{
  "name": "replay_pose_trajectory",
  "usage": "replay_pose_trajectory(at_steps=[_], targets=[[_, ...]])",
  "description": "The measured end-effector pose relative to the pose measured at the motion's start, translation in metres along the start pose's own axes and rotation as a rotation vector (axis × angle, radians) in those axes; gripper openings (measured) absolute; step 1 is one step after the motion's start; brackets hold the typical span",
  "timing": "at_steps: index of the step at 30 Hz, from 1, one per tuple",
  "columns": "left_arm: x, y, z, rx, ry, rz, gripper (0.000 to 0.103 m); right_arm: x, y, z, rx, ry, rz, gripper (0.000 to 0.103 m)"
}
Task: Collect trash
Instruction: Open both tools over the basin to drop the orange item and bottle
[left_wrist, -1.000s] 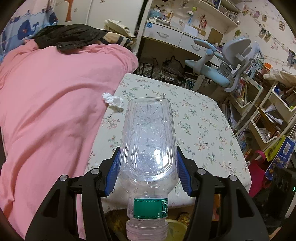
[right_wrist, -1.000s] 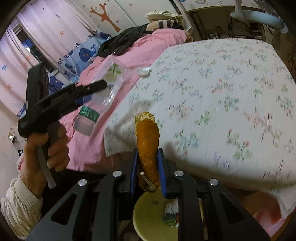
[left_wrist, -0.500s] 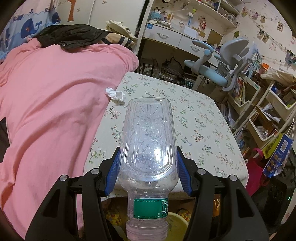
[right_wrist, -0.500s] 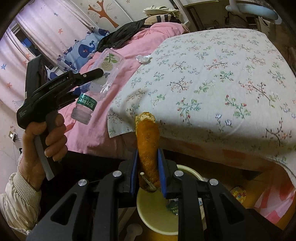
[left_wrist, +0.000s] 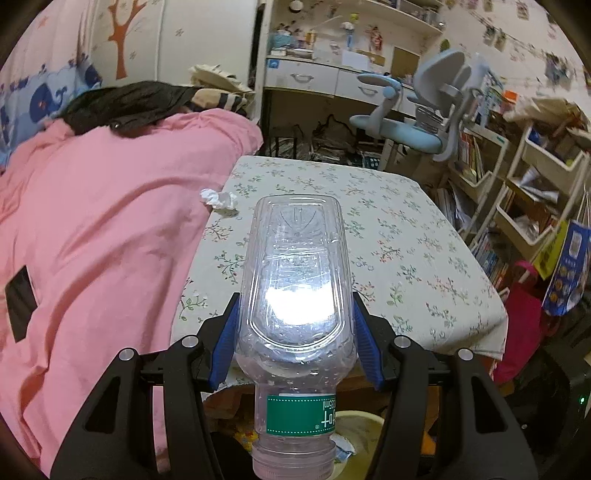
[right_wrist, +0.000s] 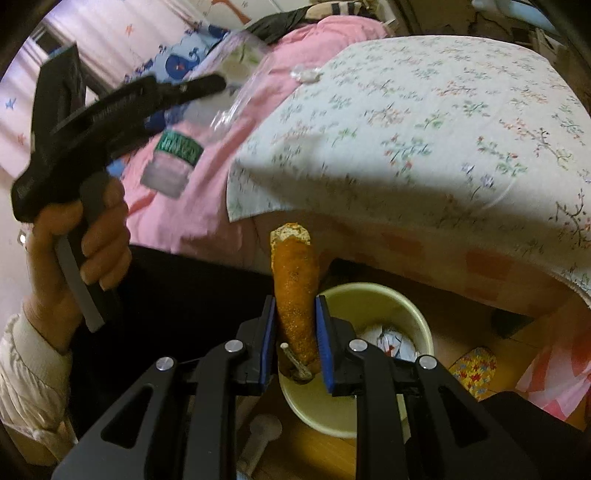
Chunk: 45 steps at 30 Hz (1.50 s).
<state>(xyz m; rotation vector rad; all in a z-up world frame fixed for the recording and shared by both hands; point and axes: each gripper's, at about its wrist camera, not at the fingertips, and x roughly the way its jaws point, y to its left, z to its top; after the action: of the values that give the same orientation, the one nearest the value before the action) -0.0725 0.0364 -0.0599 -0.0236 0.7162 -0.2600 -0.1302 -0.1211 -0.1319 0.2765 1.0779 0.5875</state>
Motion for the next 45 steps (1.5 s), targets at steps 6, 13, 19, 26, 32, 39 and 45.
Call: replay_pose_trajectory(at_steps=[6, 13, 19, 26, 32, 39, 45], targets=[[-0.007, -0.012, -0.008, 0.051, -0.007, 0.005, 0.054, 0.004, 0.008, -0.009, -0.037, 0.028, -0.011, 0.022], [-0.011, -0.019, -0.014, 0.088, -0.006, 0.003, 0.054, 0.003, 0.01, -0.014, -0.049, 0.038, -0.013, 0.022], [-0.013, -0.027, -0.024, 0.109, 0.011, -0.007, 0.054, 0.007, 0.007, -0.015, -0.031, 0.046, -0.035, 0.034], [-0.013, -0.045, -0.051, 0.155, 0.087, -0.044, 0.054, -0.014, -0.008, -0.011, 0.056, -0.066, -0.06, 0.044], [-0.002, -0.07, -0.095, 0.246, 0.262, -0.077, 0.054, -0.052, -0.033, -0.009, 0.202, -0.268, -0.081, 0.05], [0.017, -0.094, -0.148, 0.387, 0.482, -0.064, 0.054, -0.06, -0.042, -0.012, 0.259, -0.323, -0.074, 0.05], [0.015, -0.104, -0.159, 0.443, 0.467, -0.02, 0.068, -0.063, -0.045, -0.012, 0.263, -0.337, -0.076, 0.051]])
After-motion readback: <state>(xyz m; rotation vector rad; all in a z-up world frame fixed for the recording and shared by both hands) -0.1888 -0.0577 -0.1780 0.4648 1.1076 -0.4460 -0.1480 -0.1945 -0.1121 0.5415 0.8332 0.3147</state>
